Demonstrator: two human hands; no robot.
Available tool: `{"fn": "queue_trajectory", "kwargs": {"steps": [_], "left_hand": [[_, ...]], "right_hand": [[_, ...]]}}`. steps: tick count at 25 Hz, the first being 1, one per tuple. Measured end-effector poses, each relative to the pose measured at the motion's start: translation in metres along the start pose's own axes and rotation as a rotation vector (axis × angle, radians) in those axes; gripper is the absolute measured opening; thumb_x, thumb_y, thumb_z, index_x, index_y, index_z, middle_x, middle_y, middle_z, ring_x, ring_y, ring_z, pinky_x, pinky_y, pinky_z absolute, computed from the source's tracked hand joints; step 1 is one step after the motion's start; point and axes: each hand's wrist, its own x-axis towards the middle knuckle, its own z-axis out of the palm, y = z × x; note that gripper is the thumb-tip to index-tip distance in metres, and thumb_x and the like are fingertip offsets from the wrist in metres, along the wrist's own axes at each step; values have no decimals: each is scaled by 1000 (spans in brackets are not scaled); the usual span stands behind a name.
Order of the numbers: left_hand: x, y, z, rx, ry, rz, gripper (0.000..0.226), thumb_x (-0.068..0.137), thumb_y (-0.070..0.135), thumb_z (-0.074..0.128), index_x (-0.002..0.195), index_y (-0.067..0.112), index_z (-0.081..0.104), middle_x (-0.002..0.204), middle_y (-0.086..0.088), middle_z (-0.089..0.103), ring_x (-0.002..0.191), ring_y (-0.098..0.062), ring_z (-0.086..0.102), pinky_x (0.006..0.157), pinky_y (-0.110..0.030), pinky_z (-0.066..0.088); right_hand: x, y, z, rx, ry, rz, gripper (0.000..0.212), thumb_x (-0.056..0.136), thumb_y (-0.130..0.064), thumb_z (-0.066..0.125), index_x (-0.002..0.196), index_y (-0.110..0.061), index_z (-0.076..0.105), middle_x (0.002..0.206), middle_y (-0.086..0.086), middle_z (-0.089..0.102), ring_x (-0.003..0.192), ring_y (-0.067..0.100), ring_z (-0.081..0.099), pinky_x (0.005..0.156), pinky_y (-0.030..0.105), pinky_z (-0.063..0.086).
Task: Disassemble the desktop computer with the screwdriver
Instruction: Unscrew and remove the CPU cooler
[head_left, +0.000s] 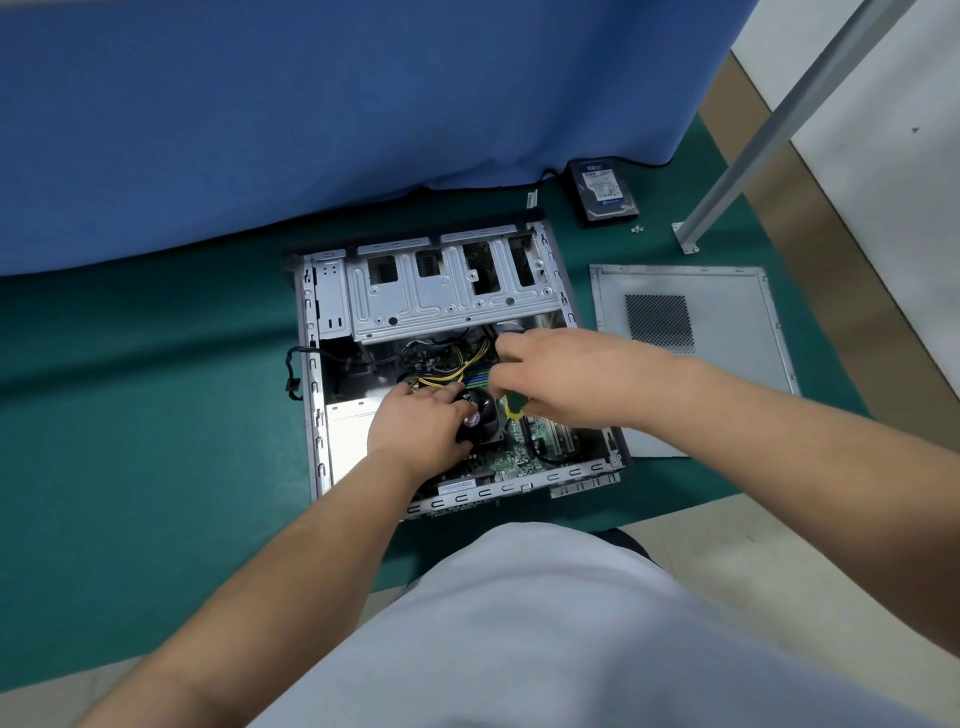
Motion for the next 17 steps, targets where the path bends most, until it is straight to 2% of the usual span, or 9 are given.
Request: {"fn": "queue_trajectory", "kwargs": {"steps": [2,3,5,6,8,10,12,14,17], "left_hand": [[0,0,-1,4,6,1,58,89,66,55,142,44,53,162,8,40,132,-17,56,98,-40,38],[0,0,-1,6,8,2,58,89,66,55,141,44,53,162,8,41,132,-17,56,98,-40,38],[-1,0,-1,12,12,8,57,89,66,54,141,44,53,159,9,44,130,-17,57,96,-39,38],[-1,0,-1,11,14,9,57,88,66,54,141,44,53,158,10,45,129,-17,58,95,-39,38],[-1,1,-2,10,13,5,57,88,65,55,141,43,54,159,9,45,129,-17,58,94,-38,38],[-1,1,-2,20,14,4,56,88,65,55,140,43,54,157,9,47,128,-17,59,93,-37,38],[0,0,-2,15,11,8,55,88,65,54,140,44,53,156,10,46,127,-17,59,92,-37,38],[-1,1,-1,16,8,3,56,88,66,54,140,44,53,158,10,44,128,-17,58,93,-38,38],[0,1,-1,19,11,-2,57,89,66,54,141,43,53,159,10,43,129,-17,57,97,-39,38]], "right_hand": [[1,-3,0,22,-4,74,40,98,-39,58,134,-22,51,117,1,53,103,25,58,80,43,54],[4,-6,2,26,8,150,44,99,-49,50,133,-20,49,109,2,57,95,26,60,72,42,53],[9,-12,6,-42,57,336,60,99,-68,25,122,-19,49,74,0,50,63,25,52,49,33,36],[10,-14,7,-119,98,358,64,98,-70,16,117,-19,50,64,-2,42,53,23,44,46,30,27],[12,-14,11,-175,162,204,53,103,-61,22,117,-18,49,69,-3,44,59,24,50,49,32,32],[7,-10,10,-103,110,-39,31,105,-43,44,124,-19,52,94,-1,54,88,23,59,66,37,46],[3,-5,5,-37,59,-124,30,100,-31,53,129,-22,55,107,0,54,101,22,55,80,37,50],[2,-9,7,20,56,-30,39,99,-39,49,135,-24,53,106,0,58,99,24,59,77,39,52],[8,-17,18,-41,179,325,61,100,-65,21,127,-18,47,77,3,63,71,30,63,50,33,36]]}}
